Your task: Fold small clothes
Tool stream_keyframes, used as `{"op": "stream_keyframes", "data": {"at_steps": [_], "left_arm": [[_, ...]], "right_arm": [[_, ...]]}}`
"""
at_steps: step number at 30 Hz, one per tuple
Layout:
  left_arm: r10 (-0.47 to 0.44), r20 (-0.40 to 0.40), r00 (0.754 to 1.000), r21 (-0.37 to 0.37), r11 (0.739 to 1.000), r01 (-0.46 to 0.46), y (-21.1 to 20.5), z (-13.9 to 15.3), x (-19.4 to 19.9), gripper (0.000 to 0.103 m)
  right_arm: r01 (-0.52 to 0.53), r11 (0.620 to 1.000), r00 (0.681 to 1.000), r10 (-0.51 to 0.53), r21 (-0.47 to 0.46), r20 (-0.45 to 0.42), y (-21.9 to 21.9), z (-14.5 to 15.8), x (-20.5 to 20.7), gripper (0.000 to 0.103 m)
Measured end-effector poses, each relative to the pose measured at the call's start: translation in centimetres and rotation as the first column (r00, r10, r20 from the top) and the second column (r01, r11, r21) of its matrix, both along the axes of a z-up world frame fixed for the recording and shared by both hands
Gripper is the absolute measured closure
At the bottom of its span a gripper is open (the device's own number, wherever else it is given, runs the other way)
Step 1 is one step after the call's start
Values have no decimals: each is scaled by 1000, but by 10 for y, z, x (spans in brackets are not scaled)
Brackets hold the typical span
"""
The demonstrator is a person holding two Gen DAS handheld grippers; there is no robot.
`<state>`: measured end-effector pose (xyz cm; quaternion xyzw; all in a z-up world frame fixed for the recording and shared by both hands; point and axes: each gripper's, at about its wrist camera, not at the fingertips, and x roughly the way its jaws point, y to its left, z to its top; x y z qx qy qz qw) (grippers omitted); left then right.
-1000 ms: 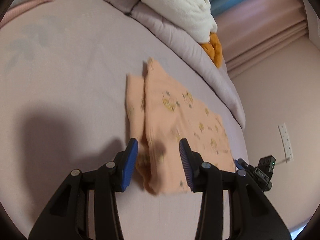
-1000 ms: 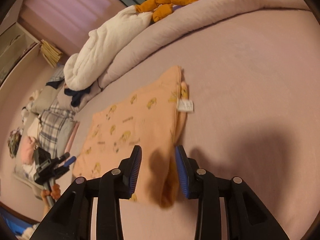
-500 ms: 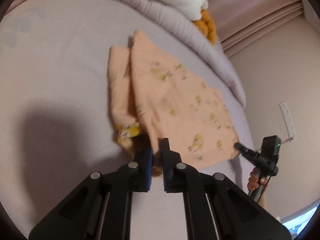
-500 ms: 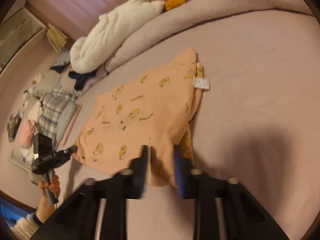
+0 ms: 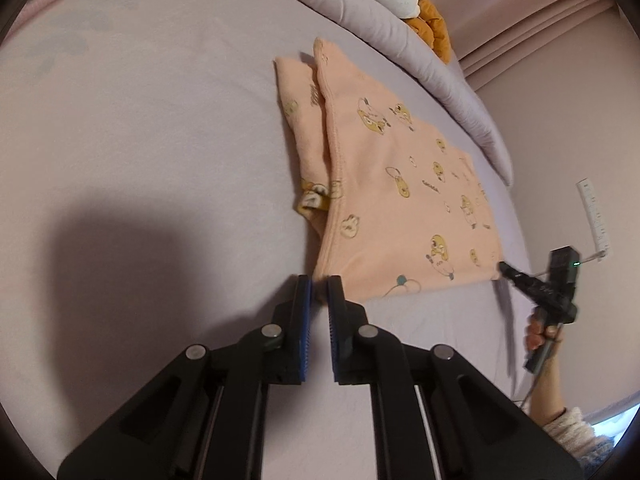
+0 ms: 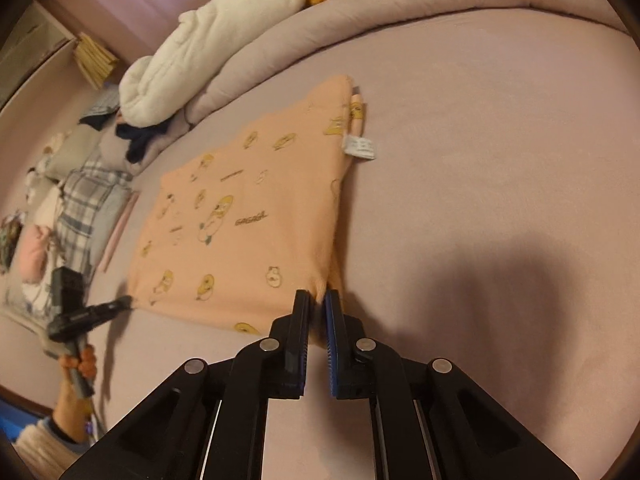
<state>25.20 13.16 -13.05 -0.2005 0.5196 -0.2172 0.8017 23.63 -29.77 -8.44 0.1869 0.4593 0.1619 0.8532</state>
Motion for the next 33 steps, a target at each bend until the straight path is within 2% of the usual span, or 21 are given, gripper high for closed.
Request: {"op": "stream_keyframes", "data": {"at_steps": [1, 3, 8, 11, 15, 18, 20, 22, 24, 27, 28, 29, 30, 32, 33], "left_arm": [[3, 17, 1000, 21, 1000, -3, 0, 5, -1, 101], [5, 43, 999, 32, 999, -7, -1, 15, -2, 101], [-18, 118, 993, 20, 1000, 16, -26, 32, 5, 98], [-36, 128, 991, 17, 999, 35, -53, 29, 18, 97], [-61, 126, 990, 45, 997, 56, -86, 18, 33, 97], [-87, 124, 989, 104, 992, 74, -98, 8, 35, 97], [-101, 112, 989, 122, 989, 88, -97, -2, 32, 97], [-112, 112, 987, 108, 989, 100, -88, -7, 23, 97], [-119, 113, 986, 87, 990, 110, -76, -6, 12, 97], [-104, 112, 988, 72, 993, 97, -57, -3, -5, 94], [-90, 115, 989, 64, 994, 83, -51, -1, -9, 87], [-71, 121, 990, 49, 997, 66, -44, 2, -13, 74], [-42, 130, 991, 30, 999, 39, -35, 5, -16, 67], [42, 145, 989, 9, 999, -44, -19, 9, -15, 34], [86, 152, 985, 5, 996, -88, -12, 10, -13, 31]], "right_arm": [[12, 1000, 1000, -12, 0, 14, -1, 4, -2, 97], [40, 998, 996, -36, -51, 77, 1, 19, -8, 97], [-16, 999, 986, 22, -37, 163, 22, 37, -6, 97], [-68, 996, 983, 75, -49, 165, 52, 36, 11, 95], [-109, 986, 977, 130, -129, 171, 95, 29, 32, 90], [-141, 973, 972, 171, -185, 161, 115, 21, 40, 90], [-159, 955, 971, 197, -249, 134, 125, 10, 39, 90], [-178, 934, 970, 219, -309, 102, 128, -5, 30, 90], [-190, 921, 960, 247, -341, 133, 127, -9, 10, 90], [-227, 907, 950, 286, -355, 123, 118, -6, -15, 88], [-238, 907, 950, 292, -349, 111, 114, -3, -19, 87], [-244, 909, 951, 293, -339, 102, 111, -1, -20, 84], [-251, 915, 952, 293, -315, 92, 106, 4, -22, 79], [-252, 929, 952, 289, -272, 105, 103, 10, -17, 72], [-247, 937, 952, 282, -247, 118, 104, 13, -15, 71]]}}
